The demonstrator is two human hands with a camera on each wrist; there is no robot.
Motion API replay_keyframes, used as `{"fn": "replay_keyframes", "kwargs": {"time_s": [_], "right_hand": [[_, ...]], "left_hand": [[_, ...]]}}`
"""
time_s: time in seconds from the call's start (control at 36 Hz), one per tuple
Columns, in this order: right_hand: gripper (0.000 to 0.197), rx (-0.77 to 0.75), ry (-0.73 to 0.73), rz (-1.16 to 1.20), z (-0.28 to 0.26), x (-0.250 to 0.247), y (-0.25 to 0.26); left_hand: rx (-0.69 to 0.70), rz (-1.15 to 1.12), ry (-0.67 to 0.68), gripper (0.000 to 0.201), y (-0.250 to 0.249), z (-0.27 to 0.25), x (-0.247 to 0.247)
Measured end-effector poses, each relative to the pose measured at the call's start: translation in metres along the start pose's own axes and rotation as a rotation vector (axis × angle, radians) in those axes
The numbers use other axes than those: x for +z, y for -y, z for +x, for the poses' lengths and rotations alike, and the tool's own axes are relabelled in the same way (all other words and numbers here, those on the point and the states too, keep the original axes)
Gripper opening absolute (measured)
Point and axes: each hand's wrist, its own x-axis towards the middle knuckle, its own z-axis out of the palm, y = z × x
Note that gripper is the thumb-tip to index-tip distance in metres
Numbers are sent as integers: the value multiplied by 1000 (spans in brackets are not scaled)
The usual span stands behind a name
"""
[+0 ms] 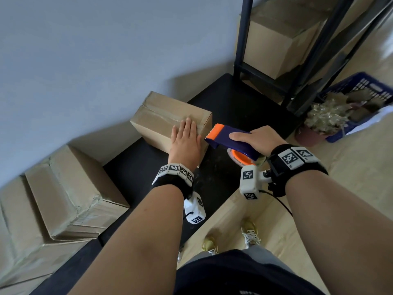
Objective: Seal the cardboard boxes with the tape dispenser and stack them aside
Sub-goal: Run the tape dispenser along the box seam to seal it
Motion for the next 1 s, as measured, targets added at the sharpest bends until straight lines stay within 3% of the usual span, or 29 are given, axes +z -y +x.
{"fn": "replay_keyframes", "kwargs": {"time_s": [0.22,0.44,0.75,1.0], "right_hand": [[46,87,21,29,-3,-13,-10],[51,102,51,-28,8,-5,-12],[71,158,25,-138,26,15,14],[49,184,29,-21,37,13,35]], "left_hand": [[-18,-8,1,53,-2,2,2],[-99,-191,-87,53,-3,6,0],[-171,-203,-217,51,-6,17,1],[-110,-146,-226,46,-9,20,5]]}}
